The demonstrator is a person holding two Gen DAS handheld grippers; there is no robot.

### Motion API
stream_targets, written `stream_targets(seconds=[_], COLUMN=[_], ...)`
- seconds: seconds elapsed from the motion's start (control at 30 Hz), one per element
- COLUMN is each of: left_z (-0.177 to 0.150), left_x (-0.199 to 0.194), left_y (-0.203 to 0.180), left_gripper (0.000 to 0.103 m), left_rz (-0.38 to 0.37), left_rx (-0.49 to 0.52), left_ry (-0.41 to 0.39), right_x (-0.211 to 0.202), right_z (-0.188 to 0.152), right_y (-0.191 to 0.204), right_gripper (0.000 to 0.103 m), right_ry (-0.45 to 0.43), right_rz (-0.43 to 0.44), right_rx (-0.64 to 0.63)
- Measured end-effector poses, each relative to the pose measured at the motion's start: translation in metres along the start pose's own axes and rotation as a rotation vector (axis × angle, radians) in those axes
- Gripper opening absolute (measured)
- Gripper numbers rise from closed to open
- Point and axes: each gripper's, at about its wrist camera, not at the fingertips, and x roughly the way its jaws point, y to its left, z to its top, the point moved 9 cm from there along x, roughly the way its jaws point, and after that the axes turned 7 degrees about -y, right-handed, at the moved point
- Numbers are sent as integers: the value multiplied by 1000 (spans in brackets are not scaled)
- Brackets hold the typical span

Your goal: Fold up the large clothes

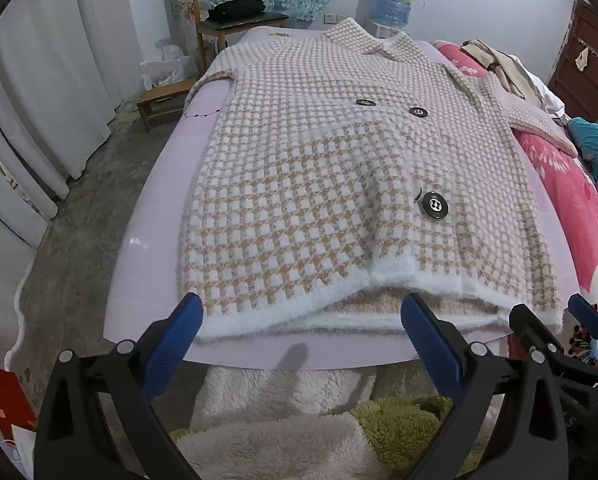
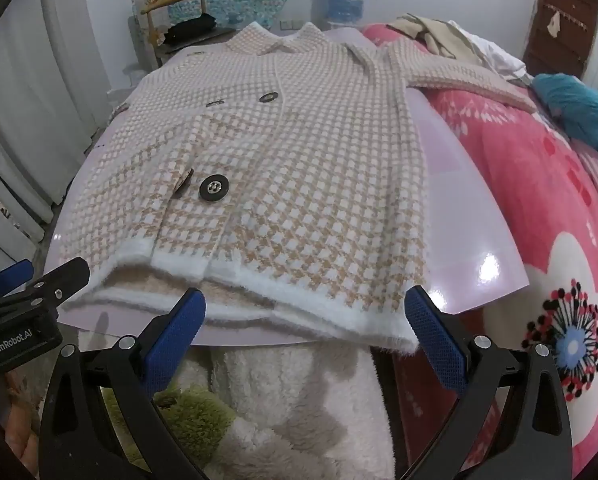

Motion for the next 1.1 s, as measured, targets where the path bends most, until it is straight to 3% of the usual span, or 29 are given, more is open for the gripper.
stream_targets(seconds=[1.1], left_z=[-1], left_x=[-1], left_y=[0], left_gripper=[97], left_rz=[-1], left_rx=[-3], left_ry=[-3], right_x=[4], right_z=[-9], right_y=[2], right_gripper=[96], right_ry=[1], right_rz=[8], right_rx=[-11])
